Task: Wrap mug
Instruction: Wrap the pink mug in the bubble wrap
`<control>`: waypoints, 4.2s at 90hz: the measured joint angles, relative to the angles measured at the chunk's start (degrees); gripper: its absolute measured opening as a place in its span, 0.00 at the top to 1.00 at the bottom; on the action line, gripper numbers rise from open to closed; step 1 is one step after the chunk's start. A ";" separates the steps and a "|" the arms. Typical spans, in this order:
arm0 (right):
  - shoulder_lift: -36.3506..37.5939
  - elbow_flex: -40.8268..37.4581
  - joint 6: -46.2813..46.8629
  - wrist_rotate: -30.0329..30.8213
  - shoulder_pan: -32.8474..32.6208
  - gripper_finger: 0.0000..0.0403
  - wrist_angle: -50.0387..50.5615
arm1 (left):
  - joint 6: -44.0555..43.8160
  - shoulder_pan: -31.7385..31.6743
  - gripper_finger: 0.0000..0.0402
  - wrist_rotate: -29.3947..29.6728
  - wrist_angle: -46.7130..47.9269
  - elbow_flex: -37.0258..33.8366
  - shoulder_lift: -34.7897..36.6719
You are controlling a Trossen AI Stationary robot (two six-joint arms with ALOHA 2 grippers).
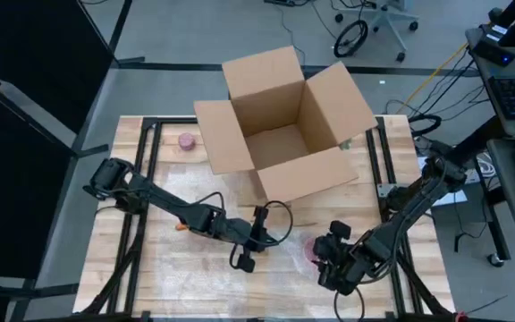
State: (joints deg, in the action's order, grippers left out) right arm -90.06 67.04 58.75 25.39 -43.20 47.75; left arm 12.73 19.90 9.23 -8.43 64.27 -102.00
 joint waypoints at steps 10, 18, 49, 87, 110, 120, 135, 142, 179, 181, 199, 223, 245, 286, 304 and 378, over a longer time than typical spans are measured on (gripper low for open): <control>-0.80 -0.01 -2.35 -0.91 1.34 0.51 1.23 | -0.05 0.00 1.00 0.00 -0.01 0.00 0.00; -2.17 -0.02 -2.91 -2.32 2.72 0.51 2.96 | -0.13 0.00 1.00 0.00 0.01 0.00 0.00; -8.88 0.20 -5.45 -6.95 5.01 0.58 1.51 | -0.28 0.02 1.00 0.00 -0.12 0.00 0.02; -10.75 0.14 -10.22 -12.05 9.48 0.73 -0.33 | -0.31 0.02 1.00 0.00 -0.12 -0.02 0.02; -10.82 0.03 -11.82 -16.62 12.29 0.79 -0.35 | -0.28 0.02 1.00 0.00 -0.13 -0.02 0.02; -10.82 0.01 -13.28 -20.18 13.93 0.80 -0.35 | -0.28 0.02 1.00 -0.01 -0.11 -0.02 0.02; -10.82 0.01 -12.68 -21.55 14.96 0.79 -0.58 | -0.28 0.02 1.00 0.00 -0.10 -0.02 0.02; -10.64 -0.04 -12.64 -21.57 14.97 0.77 -0.75 | -0.28 0.02 1.00 0.00 -0.11 -0.02 0.02; -7.80 0.88 -11.81 -19.00 13.67 0.67 -0.76 | -1.09 0.00 1.00 -2.68 -0.51 -0.02 -0.02; -7.78 0.85 -11.79 -18.78 13.55 0.67 -0.94 | -1.49 0.02 1.00 -2.92 -0.80 -0.02 -0.25; -7.74 0.70 -11.42 -17.69 12.83 0.69 -0.74 | -1.89 0.00 1.00 -7.24 -7.08 0.08 -2.92; -7.72 0.73 -11.27 -17.62 12.74 0.69 -0.99 | -1.79 0.00 1.00 -7.55 -12.37 4.83 -10.03; -7.69 0.73 -11.35 -17.44 12.45 0.69 -0.91 | 1.60 -0.54 1.00 -7.09 -12.15 11.06 -13.91; -7.65 0.84 -11.47 -16.34 10.71 0.69 -0.74 | 3.43 -2.54 1.00 -7.57 -11.97 16.61 -20.76; -7.58 0.91 -10.81 -16.39 9.95 0.69 -0.74 | 4.15 -3.08 1.00 -7.48 -10.66 16.61 -20.76; -7.45 16.43 -11.78 -13.28 8.96 0.69 15.57 | 4.17 -3.17 1.00 -7.50 -10.12 16.61 -20.72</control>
State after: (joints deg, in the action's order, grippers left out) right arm -97.51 83.47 46.97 12.11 -34.24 63.32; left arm 16.91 16.73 1.74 -18.55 80.88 -122.72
